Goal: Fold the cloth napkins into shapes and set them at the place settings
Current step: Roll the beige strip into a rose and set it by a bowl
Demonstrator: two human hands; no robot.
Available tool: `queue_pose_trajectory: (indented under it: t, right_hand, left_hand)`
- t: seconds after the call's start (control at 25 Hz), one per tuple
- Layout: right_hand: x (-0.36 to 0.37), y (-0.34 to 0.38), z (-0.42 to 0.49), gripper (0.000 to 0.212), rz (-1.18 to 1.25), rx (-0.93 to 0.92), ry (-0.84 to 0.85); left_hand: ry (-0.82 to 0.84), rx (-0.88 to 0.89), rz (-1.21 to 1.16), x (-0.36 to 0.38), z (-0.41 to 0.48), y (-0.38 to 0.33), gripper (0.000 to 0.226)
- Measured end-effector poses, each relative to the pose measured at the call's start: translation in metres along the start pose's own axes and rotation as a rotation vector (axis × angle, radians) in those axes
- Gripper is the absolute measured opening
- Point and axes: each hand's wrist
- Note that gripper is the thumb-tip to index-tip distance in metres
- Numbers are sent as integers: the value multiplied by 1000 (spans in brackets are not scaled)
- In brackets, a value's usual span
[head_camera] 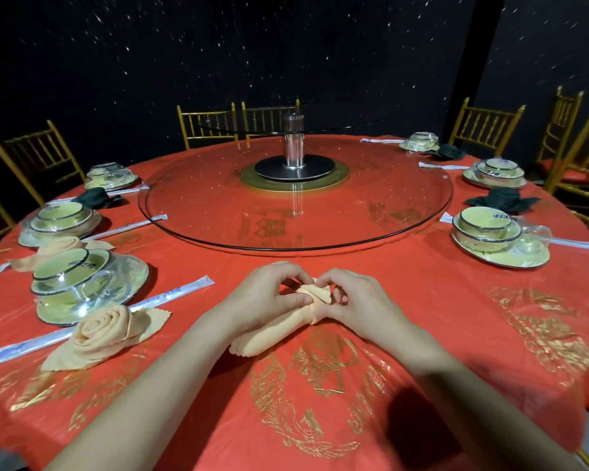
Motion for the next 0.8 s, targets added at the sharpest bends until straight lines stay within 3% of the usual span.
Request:
queue_pose_trajectory:
  t: [0.08, 0.2, 0.32, 0.44, 0.6, 0.8]
  right_hand:
    - [-3, 0, 6, 26, -20, 19, -39]
    - [-12, 5, 11, 30, -316, -53, 42]
    - [-9, 9, 13, 22, -524, -195, -53]
    - [1, 5, 12, 31, -369, -77, -70]
    - [3, 3, 14, 24, -148, 36, -114]
    - [-6, 4, 18, 22, 16, 104, 0]
  left_hand:
    - [22, -17, -22, -3, 0, 1, 23]
    - [16, -34, -66, -3, 2, 4, 23]
    - [22, -55, -90, -3, 4, 5, 15]
    - [-20, -88, -98, -1, 7, -1, 26]
    - [-84, -161, -62, 5, 13, -8, 12]
    - [-79, -213, 6, 7, 14, -13, 8]
Point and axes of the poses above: each hand's wrist, its own z-axis towards the middle knuckle, its own x-axis out of the palm, y = z × x, and after that the axes turned 4 degrees about -z, right-handed
